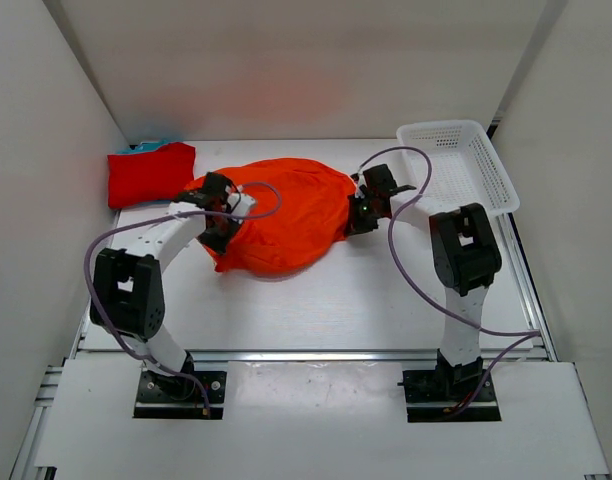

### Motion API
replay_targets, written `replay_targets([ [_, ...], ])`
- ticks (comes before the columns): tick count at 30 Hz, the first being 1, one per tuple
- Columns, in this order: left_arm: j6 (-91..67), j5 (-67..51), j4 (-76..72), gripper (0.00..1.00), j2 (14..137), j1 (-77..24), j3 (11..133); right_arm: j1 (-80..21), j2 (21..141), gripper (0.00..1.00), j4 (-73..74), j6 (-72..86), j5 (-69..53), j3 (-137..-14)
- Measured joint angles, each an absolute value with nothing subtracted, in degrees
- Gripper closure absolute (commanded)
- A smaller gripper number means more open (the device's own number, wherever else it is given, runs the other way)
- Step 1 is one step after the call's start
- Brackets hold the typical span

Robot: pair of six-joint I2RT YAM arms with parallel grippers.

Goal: Fold and stack the t-shirts

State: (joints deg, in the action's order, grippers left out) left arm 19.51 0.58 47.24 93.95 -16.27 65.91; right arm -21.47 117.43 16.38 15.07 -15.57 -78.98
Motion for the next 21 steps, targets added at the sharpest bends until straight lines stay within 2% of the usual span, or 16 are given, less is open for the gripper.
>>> replay_targets([
  [4,20.3,2.8,48.4,1.00,93.7,-10.9,75.5,-19.3,112.6,1.00,19.3,13.9,-14.3,-79.0],
  [8,21.1,4.7,48.2,1.00,93.6,-5.4,91.3,-12.9,100.2,1.00,21.2,12.4,-11.4,-82.1],
  [11,21.8,4.7,46.7,1.00,92.6,-6.1,102.7,-11.4,89.0,1.00,18.9,9.3,-6.9,-86.6],
  [16,24.7,8.4,45.9,1.00,87.8,-10.4,112.8,-17.9,74.1,1.00,15.9,-1.0,5.9,-91.9],
  [21,25.9,10.8,46.2,1.00,84.5,-10.6,120.4,-28.1,70.8,1.00,13.8,-11.7,18.5,-96.8],
])
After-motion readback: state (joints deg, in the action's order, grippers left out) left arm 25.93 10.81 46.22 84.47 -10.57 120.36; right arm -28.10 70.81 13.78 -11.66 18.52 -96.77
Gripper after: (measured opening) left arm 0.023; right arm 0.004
